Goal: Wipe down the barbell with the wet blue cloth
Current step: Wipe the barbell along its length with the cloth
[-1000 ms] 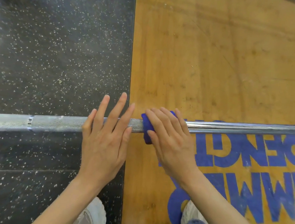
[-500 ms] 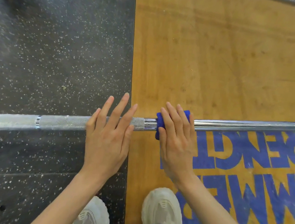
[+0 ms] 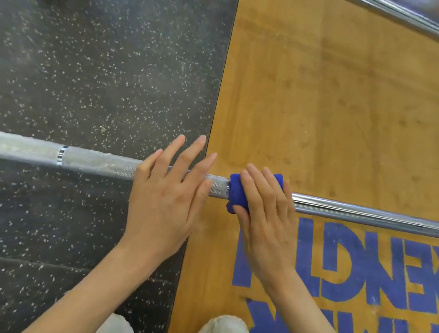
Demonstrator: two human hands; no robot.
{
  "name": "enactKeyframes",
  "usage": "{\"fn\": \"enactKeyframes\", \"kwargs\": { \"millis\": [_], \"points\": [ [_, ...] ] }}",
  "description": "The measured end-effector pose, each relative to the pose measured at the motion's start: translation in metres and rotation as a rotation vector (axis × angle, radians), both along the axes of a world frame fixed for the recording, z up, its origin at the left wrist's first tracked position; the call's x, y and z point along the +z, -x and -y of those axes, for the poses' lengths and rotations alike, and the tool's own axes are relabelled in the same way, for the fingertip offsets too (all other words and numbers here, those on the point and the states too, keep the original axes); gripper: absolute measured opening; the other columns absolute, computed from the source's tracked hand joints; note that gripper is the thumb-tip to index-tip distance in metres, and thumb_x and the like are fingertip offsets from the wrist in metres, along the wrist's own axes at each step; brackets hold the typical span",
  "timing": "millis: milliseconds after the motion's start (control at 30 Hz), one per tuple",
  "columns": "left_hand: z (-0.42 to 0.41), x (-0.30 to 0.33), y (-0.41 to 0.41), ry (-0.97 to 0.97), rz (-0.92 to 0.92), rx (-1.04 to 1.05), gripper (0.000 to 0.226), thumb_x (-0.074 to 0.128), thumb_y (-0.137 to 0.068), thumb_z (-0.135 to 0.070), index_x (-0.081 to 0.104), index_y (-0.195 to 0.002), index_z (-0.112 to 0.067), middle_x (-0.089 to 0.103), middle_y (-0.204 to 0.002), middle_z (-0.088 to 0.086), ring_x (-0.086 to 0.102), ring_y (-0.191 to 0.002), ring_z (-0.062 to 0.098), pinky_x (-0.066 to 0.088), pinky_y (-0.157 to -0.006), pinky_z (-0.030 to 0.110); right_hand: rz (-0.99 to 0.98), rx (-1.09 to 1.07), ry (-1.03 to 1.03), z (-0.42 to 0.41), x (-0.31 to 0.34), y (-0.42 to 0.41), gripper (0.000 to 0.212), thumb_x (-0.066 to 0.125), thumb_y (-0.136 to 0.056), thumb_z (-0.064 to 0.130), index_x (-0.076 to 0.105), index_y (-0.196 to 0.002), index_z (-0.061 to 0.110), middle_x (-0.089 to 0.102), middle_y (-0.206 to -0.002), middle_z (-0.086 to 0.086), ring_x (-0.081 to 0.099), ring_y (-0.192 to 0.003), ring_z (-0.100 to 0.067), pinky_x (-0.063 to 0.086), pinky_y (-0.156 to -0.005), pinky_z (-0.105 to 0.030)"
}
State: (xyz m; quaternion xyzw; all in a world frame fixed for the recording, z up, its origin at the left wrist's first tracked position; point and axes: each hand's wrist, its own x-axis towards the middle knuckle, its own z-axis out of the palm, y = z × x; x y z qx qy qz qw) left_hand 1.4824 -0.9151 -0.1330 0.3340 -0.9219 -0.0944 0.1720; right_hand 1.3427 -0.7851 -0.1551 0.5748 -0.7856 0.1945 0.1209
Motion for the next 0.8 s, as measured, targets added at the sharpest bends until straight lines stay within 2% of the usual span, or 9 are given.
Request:
{"fn": "enactKeyframes", "kwargs": {
  "millis": [167,333,467,567,633,700,800],
  "points": [
    [0.011,0.001,0.014,0.006,0.03,0.021,0.044,0.032,-0.108,-0.032,0.062,-0.138,-0.02,0.052,-0.151,0.0,0.044,-0.142,0.028,0.026,-0.111,0.042,0.001,-0.128,0.05,0.018,-0.006,0.002,0.039,0.03,-0.112,0.026,0.037,-0.148,0.012,0.045,-0.151,-0.004,0.035,-0.145,-0.025,0.017,-0.125,-0.046],
    [0.027,0.005,0.023,-0.011,0.059,0.003,0.047,0.029,-0.107,-0.034,0.062,-0.137,-0.02,0.056,-0.147,0.001,0.047,-0.139,0.028,0.027,-0.108,0.04,-0.009,0.009,0.053,0.032,-0.007,0.014,0.039,0.029,-0.112,0.029,0.04,-0.146,0.012,0.053,-0.147,-0.007,0.038,-0.142,-0.024,0.021,-0.124,-0.043],
    [0.032,0.006,0.034,-0.022,0.058,0.035,0.047,0.028,-0.106,-0.034,0.065,-0.133,-0.02,0.06,-0.142,0.0,0.048,-0.138,0.025,0.028,-0.109,0.04,0.039,-0.185,0.082,0.034,-0.004,0.019,0.04,0.025,-0.112,0.028,0.04,-0.146,0.011,0.052,-0.148,-0.008,0.036,-0.144,-0.026,0.015,-0.125,-0.046],
    [0.038,0.007,0.042,-0.023,0.042,0.057,0.048,0.028,-0.105,-0.031,0.066,-0.132,-0.018,0.063,-0.138,0.002,0.048,-0.139,0.027,0.025,-0.112,0.043,0.051,-0.079,0.087,0.056,-0.003,0.007,0.04,0.027,-0.112,0.025,0.041,-0.146,0.011,0.052,-0.148,-0.007,0.036,-0.144,-0.025,0.015,-0.126,-0.044],
    [0.044,0.008,0.04,-0.004,0.046,0.016,0.051,0.025,-0.106,-0.032,0.058,-0.142,-0.017,0.054,-0.149,0.005,0.038,-0.146,0.029,0.017,-0.119,0.046,0.038,-0.035,0.09,0.052,-0.003,0.018,0.041,0.028,-0.112,0.026,0.043,-0.147,0.01,0.05,-0.15,-0.007,0.036,-0.145,-0.025,0.018,-0.125,-0.046],
    [0.046,0.007,0.033,0.027,0.037,-0.024,0.052,0.024,-0.108,-0.032,0.042,-0.154,-0.017,0.037,-0.162,0.005,0.022,-0.154,0.029,0.009,-0.123,0.047,0.023,-0.113,0.107,0.04,-0.007,0.031,0.042,0.029,-0.112,0.026,0.041,-0.149,0.008,0.045,-0.154,-0.009,0.032,-0.148,-0.028,0.019,-0.124,-0.051],
    [0.044,0.0,0.02,0.06,0.007,-0.002,0.053,0.027,-0.108,-0.03,0.032,-0.159,-0.016,0.024,-0.167,0.004,0.013,-0.156,0.028,0.004,-0.125,0.047,-0.023,-0.199,0.125,0.042,-0.014,0.027,0.041,0.035,-0.111,0.022,0.033,-0.151,0.01,0.032,-0.159,-0.008,0.018,-0.154,-0.027,0.009,-0.126,-0.051]
  ]
}}
